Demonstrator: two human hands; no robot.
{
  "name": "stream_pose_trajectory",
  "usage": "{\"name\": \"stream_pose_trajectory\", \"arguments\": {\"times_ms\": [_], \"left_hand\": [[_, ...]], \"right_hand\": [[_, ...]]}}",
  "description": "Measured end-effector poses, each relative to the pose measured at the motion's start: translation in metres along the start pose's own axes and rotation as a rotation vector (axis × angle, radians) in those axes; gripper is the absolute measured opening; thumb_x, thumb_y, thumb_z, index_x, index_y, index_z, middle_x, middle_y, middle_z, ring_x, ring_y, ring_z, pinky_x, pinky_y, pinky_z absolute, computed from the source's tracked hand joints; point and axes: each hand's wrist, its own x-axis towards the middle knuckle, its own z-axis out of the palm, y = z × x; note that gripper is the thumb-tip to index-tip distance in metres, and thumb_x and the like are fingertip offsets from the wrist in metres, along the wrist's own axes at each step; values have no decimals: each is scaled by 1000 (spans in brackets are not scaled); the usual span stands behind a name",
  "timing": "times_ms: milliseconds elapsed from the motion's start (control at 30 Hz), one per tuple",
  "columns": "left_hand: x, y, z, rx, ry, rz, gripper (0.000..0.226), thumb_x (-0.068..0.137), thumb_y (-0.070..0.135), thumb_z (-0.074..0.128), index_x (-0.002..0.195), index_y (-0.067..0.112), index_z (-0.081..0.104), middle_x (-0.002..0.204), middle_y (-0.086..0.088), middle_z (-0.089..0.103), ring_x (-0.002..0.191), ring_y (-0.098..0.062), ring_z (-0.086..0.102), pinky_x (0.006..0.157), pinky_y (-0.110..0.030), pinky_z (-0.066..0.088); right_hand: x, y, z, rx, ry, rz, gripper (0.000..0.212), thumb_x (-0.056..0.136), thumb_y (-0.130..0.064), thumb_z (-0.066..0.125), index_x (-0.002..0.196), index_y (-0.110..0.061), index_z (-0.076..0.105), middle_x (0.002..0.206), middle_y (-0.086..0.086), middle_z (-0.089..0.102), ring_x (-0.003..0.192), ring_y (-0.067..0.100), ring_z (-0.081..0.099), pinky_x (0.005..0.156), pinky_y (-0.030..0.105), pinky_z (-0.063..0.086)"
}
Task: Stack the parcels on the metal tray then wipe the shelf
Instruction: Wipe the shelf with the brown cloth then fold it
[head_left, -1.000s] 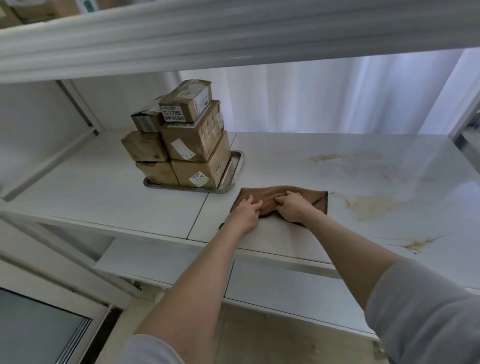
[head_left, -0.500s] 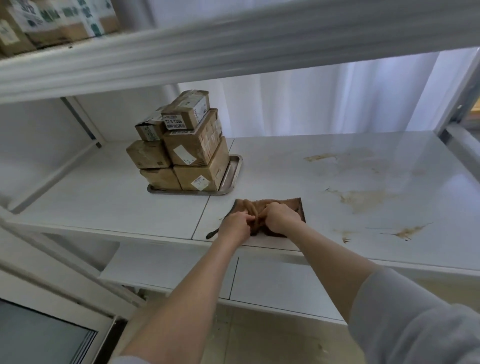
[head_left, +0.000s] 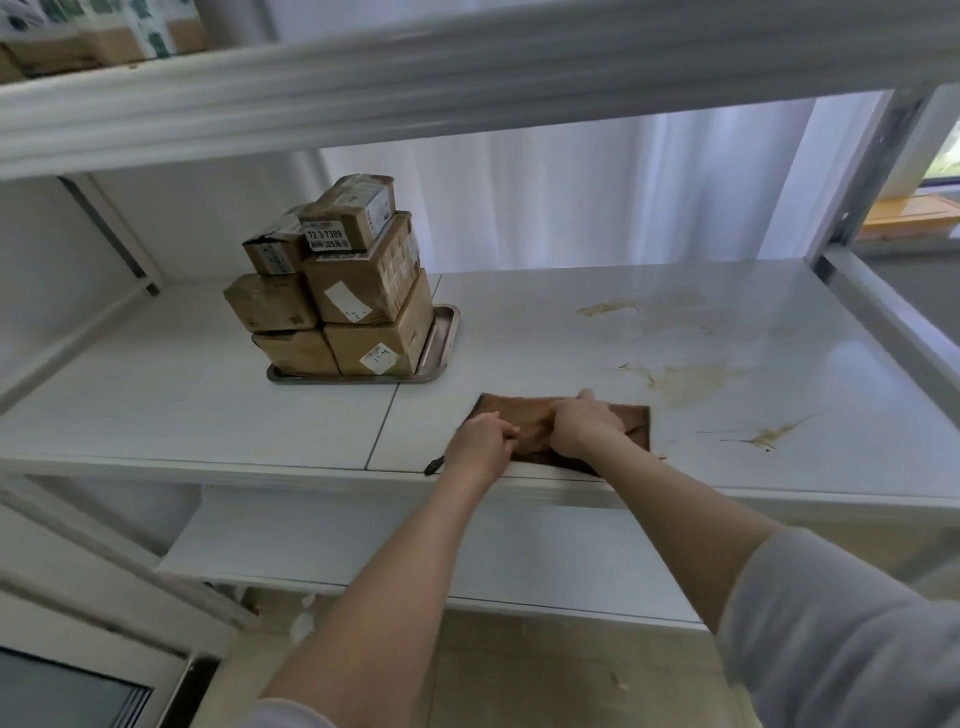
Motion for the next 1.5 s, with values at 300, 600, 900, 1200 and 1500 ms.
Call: {"name": "stream_pose_trajectory", "arguments": {"times_ms": [300,600,900,1200,1500], "left_hand": [[-4,22,14,45,70,-153,34,94,19,55,127,22,60,127,-7,47,117,-25,49,96,-33,44],[11,188,73,91,-108,146,28,91,17,48,111,20,68,123,-9,50,113,-27,52,86,-30,44],[9,203,82,73,-115,122,31,97,35,47,124,33,61,141,-4,41,127,-21,46,97,-33,45],[2,162,62,248,-45,-160,38,96,22,45,133,28,52,137,-3,46,128,-26,41,99,-36,42],[23,271,116,229,-173,168,50,97,17,40,143,34,38,156,-6,25,139,-27,30,109,-37,34]], "right_hand": [[-14,23,4,-53,48,-185,39,93,-6,45,131,-16,52,137,8,40,120,28,48,80,34,45],[-16,157,-33,-178,50,59,38,98,-17,43,134,-12,52,137,12,43,121,28,50,81,31,44],[-9,193,-46,-109,-27,131,46,95,-21,49,140,-11,44,146,14,26,132,34,32,97,37,42],[-16,161,-21,62,-66,-205,42,95,-13,47,137,-15,47,141,7,39,129,28,41,99,41,44],[-16,258,-46,84,60,157,36,99,-19,40,131,-17,54,151,12,21,136,32,24,99,41,39]]}}
